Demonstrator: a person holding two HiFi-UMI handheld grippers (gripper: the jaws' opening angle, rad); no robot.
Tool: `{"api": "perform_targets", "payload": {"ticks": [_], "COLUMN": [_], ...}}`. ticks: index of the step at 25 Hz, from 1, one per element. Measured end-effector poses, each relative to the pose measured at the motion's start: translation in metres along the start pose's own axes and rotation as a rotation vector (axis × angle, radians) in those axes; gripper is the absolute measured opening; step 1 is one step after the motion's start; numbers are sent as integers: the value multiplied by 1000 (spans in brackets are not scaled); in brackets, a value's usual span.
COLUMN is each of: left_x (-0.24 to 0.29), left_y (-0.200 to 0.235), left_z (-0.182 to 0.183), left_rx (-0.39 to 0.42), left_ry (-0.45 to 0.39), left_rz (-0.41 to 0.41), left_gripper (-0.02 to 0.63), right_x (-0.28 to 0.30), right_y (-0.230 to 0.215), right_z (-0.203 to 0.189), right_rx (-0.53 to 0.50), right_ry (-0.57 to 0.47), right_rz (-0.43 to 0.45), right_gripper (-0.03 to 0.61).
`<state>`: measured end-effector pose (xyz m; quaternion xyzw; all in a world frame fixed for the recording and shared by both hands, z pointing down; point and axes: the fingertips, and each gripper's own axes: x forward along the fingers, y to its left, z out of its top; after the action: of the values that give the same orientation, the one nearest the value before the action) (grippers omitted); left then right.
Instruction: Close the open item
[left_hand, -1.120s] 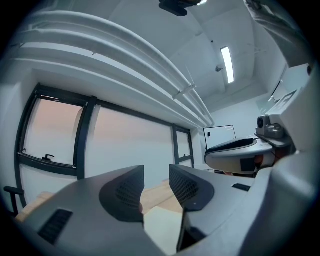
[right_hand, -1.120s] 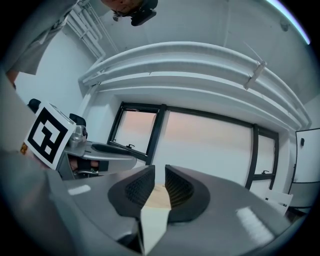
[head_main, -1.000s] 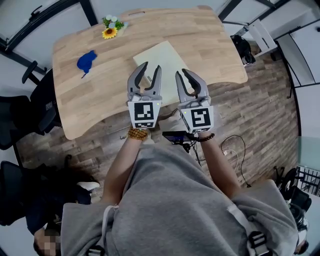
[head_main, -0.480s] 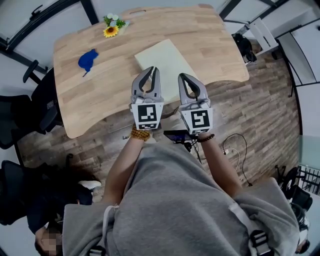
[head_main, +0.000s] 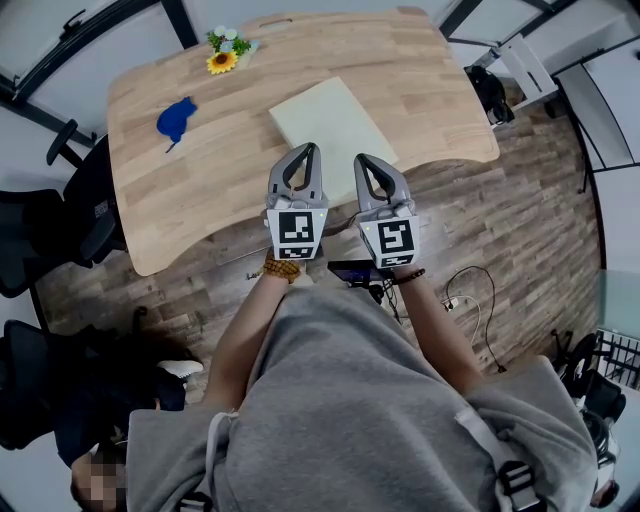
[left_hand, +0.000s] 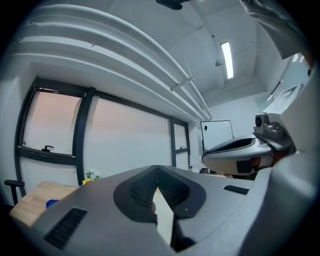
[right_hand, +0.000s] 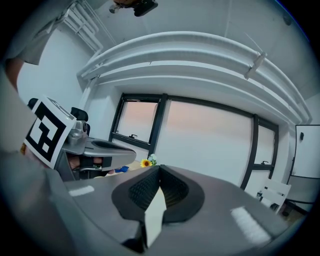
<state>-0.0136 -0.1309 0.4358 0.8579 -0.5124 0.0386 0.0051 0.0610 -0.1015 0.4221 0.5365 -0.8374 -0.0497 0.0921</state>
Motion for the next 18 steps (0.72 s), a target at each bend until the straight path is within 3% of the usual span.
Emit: {"api": "perform_targets", "payload": {"ticks": [18], "left_x": [7], "left_y": [-7], "left_z": [-38], "left_rx": [-30], "left_ry": [87], "left_rz": [-9], "left_gripper": [9], "right_x": [-14], "right_y": [1], "right_z": [-65], "right_rx": [25], "right_ry": [175], "right_rz": [91], "right_gripper": [9]}}
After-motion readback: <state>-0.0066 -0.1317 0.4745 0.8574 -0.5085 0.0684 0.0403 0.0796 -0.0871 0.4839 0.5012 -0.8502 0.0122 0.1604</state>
